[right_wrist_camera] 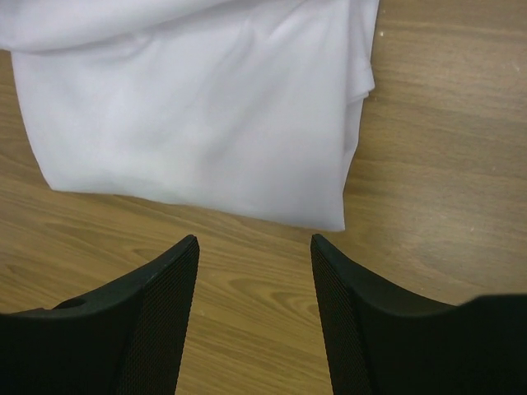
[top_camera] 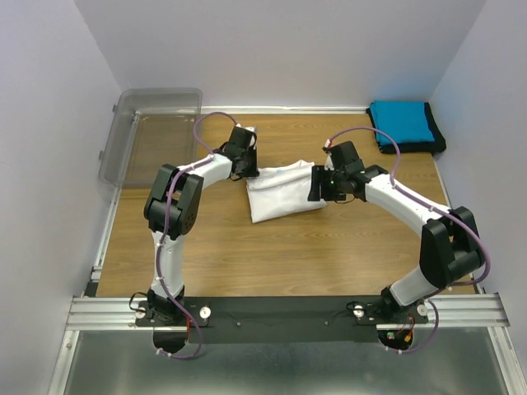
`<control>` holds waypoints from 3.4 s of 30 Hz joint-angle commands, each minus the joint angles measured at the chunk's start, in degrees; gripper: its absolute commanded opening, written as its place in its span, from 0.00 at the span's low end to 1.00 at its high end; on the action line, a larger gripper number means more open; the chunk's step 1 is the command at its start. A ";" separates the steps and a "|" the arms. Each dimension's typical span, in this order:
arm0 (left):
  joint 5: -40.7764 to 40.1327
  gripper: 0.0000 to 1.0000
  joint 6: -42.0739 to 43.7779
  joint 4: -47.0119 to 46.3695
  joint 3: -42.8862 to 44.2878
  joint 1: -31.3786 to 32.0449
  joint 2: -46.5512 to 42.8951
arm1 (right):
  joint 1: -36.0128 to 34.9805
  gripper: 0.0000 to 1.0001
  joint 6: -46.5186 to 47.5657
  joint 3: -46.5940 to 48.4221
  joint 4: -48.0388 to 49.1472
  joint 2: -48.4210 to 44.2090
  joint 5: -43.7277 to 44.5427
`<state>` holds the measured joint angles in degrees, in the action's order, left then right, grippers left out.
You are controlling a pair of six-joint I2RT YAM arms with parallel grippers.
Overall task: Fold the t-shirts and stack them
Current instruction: Fold the tshirt
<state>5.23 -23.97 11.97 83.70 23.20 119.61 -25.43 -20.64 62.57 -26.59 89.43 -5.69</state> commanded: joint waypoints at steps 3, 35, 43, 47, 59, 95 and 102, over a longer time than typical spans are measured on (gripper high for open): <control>4.51 0.20 -8.27 -3.43 -10.56 -0.35 -1.65 | -0.32 0.64 -0.54 -3.24 0.92 -3.73 0.33; -2.61 0.28 -48.82 -22.25 -37.92 31.29 -27.26 | -0.23 0.66 -0.89 -13.61 -8.21 -17.01 -0.37; -0.84 0.32 -43.36 -22.42 -34.49 27.34 -21.18 | -0.23 0.66 -1.07 -15.37 -8.13 -14.37 -5.90; 0.65 0.29 -40.29 -22.78 -32.73 26.28 -18.28 | -0.23 0.66 -0.98 -14.93 -7.78 -12.79 -6.70; 4.43 0.22 -38.00 -25.59 -32.46 25.58 -13.53 | -0.23 0.65 -0.19 -13.44 -5.41 -7.87 -5.73; 6.63 0.17 -39.75 -28.05 -34.74 26.19 -13.87 | -0.32 0.34 -6.25 -14.14 -0.13 -6.45 -15.84; 4.44 0.27 -40.63 -24.98 -36.67 25.49 -19.75 | -0.32 0.43 -7.31 -13.26 -0.13 -9.44 -16.54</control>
<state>11.84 -63.99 -15.75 48.88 49.12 104.64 -25.45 -27.14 48.95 -27.88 82.24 -20.03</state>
